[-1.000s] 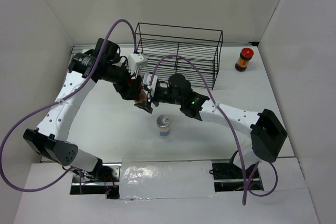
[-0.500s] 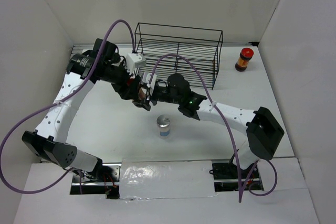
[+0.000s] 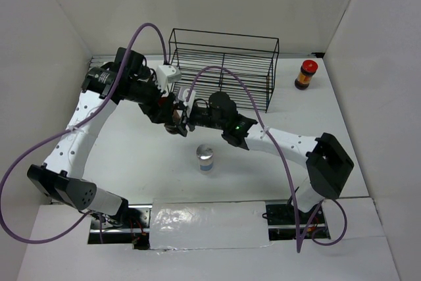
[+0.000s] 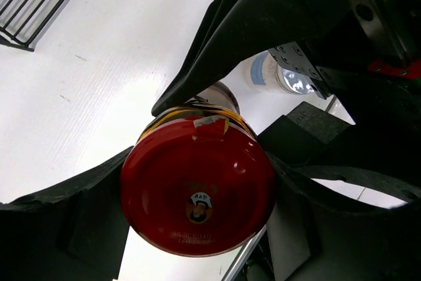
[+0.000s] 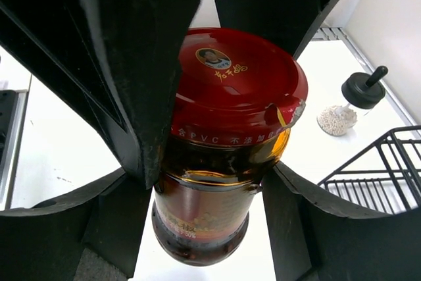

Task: Organize the condiment bottles

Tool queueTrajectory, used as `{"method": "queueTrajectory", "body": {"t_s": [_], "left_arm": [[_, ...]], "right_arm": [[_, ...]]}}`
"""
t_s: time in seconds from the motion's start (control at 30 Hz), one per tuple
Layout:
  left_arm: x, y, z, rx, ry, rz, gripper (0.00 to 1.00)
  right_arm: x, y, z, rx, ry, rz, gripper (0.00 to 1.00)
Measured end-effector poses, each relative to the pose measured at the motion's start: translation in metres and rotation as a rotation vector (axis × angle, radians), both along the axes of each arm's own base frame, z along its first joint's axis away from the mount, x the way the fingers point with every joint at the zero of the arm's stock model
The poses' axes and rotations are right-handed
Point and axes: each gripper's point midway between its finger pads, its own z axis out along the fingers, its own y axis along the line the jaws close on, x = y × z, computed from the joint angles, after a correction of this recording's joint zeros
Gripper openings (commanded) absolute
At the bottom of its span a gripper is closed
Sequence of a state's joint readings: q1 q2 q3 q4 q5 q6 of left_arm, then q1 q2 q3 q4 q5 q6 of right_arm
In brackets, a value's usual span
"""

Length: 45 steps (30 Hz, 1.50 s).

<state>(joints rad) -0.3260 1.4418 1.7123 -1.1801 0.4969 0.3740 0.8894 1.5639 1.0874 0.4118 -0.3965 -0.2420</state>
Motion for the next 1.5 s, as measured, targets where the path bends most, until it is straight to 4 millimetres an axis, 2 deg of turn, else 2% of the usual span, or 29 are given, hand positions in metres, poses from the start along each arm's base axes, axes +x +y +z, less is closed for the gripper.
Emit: {"method": "queueTrajectory", "body": {"t_s": [0.03,0.07,0.13,0.17,0.3,0.4,0.53,0.63,0.77,0.83,0.93,1.07,1.17,1.23,1.33,1.43,1.5], "left_arm": [[0.0,0.0,0.001,-0.002,-0.002,0.003,0.94],[0.001,0.0,0.001,-0.003,-0.005,0.004,0.99],[0.006,0.001,0.006,-0.014,-0.032,0.02,0.99],[0.006,-0.005,0.013,-0.048,-0.048,0.006,0.99],[-0.003,-0.023,0.038,-0.133,-0.105,-0.048,0.99],[-0.003,-0.027,0.053,-0.175,-0.134,-0.051,0.99],[0.002,-0.028,0.065,-0.192,-0.177,-0.03,0.99],[0.008,-0.024,0.072,-0.184,-0.228,-0.006,0.99],[0.018,-0.009,0.083,-0.165,-0.306,0.057,0.99],[0.025,0.004,0.088,-0.149,-0.347,0.11,0.99],[0.031,0.025,0.088,-0.116,-0.383,0.189,0.99],[0.031,0.047,0.078,-0.091,-0.377,0.266,0.99],[0.03,0.061,0.067,-0.083,-0.348,0.319,0.99],[0.03,0.068,0.062,-0.076,-0.337,0.343,0.99],[0.032,0.075,0.056,-0.069,-0.324,0.368,0.99],[0.032,0.08,0.053,-0.067,-0.317,0.383,0.99],[0.032,0.083,0.049,-0.065,-0.311,0.393,0.99]], "right_arm": [[0.0,0.0,0.001,0.007,0.007,-0.002,0.0],[0.0,0.0,0.001,0.008,0.009,-0.002,0.0],[0.0,-0.001,0.002,0.031,0.028,-0.014,0.0],[0.002,-0.003,0.0,0.03,0.041,-0.028,0.0],[0.003,-0.008,-0.021,0.007,0.096,-0.06,0.0],[0.003,-0.014,-0.037,-0.016,0.139,-0.084,0.0],[0.015,-0.027,-0.048,-0.023,0.177,-0.142,0.0],[0.026,-0.037,-0.049,-0.02,0.184,-0.194,0.0],[0.044,-0.054,-0.036,0.003,0.168,-0.279,0.0],[0.056,-0.065,-0.022,0.024,0.156,-0.337,0.0],[0.092,-0.093,0.011,0.071,0.119,-0.48,0.0],[0.149,-0.154,0.063,0.153,0.039,-0.729,0.0],[0.181,-0.205,0.095,0.201,-0.007,-0.905,0.0],[0.196,-0.231,0.107,0.223,-0.027,-0.988,0.0],[0.214,-0.257,0.108,0.228,-0.034,-1.075,0.0],[0.231,-0.263,0.092,0.199,-0.014,-1.11,0.0],[0.244,-0.261,0.073,0.165,0.011,-1.12,0.0]]}}
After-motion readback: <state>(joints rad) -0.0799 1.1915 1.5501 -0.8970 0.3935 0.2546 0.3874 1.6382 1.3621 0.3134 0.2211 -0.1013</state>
